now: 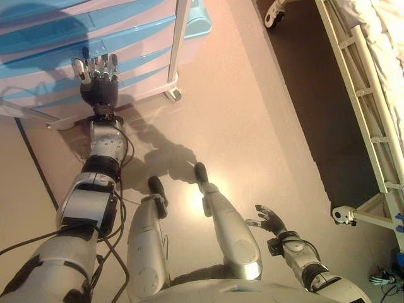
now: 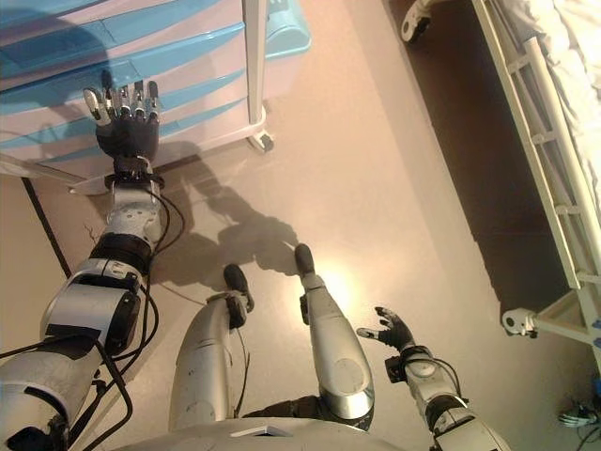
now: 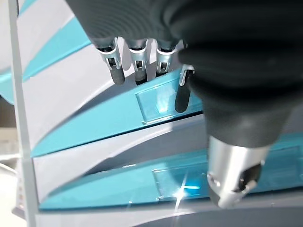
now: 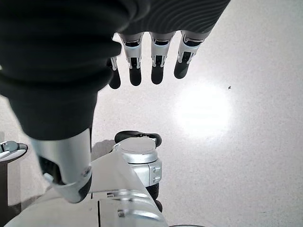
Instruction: Open the drawer and pick up the medicine
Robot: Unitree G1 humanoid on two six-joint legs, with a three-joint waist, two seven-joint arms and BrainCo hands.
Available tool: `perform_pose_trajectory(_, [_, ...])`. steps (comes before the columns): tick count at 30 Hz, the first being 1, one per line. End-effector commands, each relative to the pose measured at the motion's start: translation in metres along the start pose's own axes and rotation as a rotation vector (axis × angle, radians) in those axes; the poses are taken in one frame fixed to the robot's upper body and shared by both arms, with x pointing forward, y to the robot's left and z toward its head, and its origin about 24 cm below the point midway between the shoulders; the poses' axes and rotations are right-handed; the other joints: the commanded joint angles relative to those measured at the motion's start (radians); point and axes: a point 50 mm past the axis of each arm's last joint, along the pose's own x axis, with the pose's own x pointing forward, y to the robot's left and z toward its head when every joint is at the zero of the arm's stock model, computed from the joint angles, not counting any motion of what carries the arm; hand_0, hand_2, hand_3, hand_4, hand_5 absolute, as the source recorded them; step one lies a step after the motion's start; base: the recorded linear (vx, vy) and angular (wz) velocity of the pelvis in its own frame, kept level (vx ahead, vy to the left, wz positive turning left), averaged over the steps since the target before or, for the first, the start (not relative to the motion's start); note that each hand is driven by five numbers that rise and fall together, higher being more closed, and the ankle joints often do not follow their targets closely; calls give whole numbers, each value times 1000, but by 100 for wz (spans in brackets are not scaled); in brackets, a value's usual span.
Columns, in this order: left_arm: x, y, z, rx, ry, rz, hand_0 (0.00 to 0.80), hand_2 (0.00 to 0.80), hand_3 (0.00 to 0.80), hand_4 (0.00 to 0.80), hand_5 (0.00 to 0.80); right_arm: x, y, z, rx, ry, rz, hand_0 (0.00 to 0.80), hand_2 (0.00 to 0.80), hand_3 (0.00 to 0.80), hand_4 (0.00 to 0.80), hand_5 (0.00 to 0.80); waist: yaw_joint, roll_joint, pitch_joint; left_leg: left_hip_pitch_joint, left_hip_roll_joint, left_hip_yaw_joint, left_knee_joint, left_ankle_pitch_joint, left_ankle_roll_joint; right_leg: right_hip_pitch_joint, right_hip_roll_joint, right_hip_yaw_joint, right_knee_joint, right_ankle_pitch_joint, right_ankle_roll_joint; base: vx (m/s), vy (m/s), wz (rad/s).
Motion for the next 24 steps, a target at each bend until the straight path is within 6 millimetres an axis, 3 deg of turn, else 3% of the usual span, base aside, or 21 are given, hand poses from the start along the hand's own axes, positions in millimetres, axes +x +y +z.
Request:
perform_pose_trajectory(1, [55, -107, 43, -42, -193, -520, 0, 0, 0, 0, 0, -12, -9, -18, -18, 35, -2, 0, 0, 0, 0, 0, 21, -15, -30, 73, -79, 22, -42, -120, 12, -30, 16, -4, 24, 2, -17, -86, -66, 0])
perform_pose_trajectory(7, [55, -116, 40, -51, -169, -610, 0, 0, 0, 0, 0, -9, -6, -14, -16, 24, 7, 0, 0, 0, 0, 0, 36, -14, -30, 83, -91, 7, -70, -106, 14, -20, 15, -9, 12, 6, -16, -9, -40, 6])
perform_pose_trajectory(8, [54, -119, 40, -60, -164, -650, 292, 292, 292, 292, 292, -9, -5, -13, -13, 23, 9, 0, 0, 0, 0, 0, 40, -14, -30, 84, -93, 3, -73, -106, 15, -18, 16, -10, 11, 5, -16, 5, -39, 6])
perform_pose_trajectory(9, [53, -122, 39, -72, -154, -694, 521, 521, 521, 521, 521, -8, -5, -12, -14, 21, 10, 0, 0, 0, 0, 0, 42, -14, -29, 84, -95, -1, -75, -105, 15, -16, 16, -11, 10, 4, -17, -1, -34, 5])
perform_pose_trajectory(11, [50, -131, 35, -86, -132, -796, 800, 800, 800, 800, 800, -8, -3, -11, -17, 22, 12, 0, 0, 0, 0, 0, 49, -14, -30, 86, -97, -6, -81, -101, 15, -12, 16, -16, 9, 2, -18, -11, -36, 7])
perform_pose_trajectory(19, [22, -166, 0, -163, 24, -1194, 800, 800, 800, 800, 800, -7, -3, -10, -74, 30, 27, 0, 0, 0, 0, 0, 85, -4, -30, 120, -107, -41, -137, -70, 10, 26, 20, -42, 12, -20, -30, -28, -44, 8])
perform_pose_trajectory(24, [0, -165, -20, -271, 79, -1235, 800, 800, 800, 800, 800, -5, -4, -7, -113, 32, 22, 0, 0, 0, 0, 0, 120, 9, -33, 147, -118, -81, -179, -41, -2, 60, 19, -75, 27, -54, -48, -62, -80, 15])
